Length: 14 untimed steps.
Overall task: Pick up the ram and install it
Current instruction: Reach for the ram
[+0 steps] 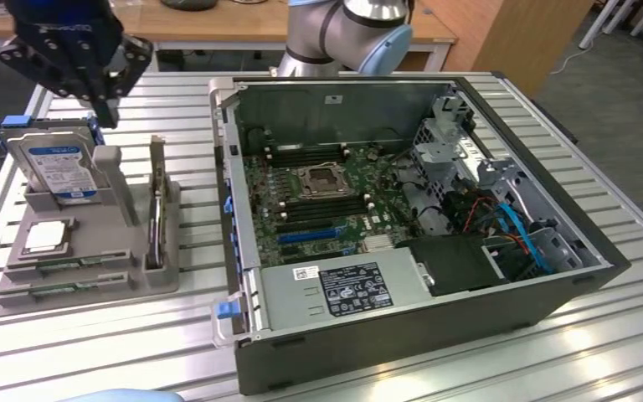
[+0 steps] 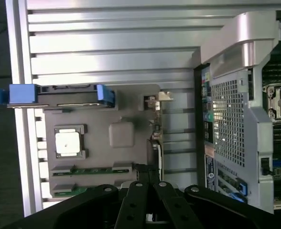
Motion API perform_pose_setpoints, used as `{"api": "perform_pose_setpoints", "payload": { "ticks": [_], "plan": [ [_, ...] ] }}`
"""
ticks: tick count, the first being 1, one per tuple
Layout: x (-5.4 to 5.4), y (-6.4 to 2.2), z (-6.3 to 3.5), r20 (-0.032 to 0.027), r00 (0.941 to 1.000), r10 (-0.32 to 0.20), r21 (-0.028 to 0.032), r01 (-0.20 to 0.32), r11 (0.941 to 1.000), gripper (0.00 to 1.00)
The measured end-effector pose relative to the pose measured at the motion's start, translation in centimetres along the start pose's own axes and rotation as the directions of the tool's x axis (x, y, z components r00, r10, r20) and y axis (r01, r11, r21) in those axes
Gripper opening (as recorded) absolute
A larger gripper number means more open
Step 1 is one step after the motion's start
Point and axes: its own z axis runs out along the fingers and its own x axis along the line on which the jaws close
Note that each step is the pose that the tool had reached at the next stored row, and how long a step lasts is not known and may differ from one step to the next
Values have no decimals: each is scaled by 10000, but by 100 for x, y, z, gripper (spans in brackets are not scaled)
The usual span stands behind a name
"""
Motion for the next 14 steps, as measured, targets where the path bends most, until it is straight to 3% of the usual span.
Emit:
{"api": "perform_pose_setpoints", "payload": {
  "ticks": [14],
  "plan": [
    [637,-37,25,6,10000,0,0,0,10000,10]
  ]
}}
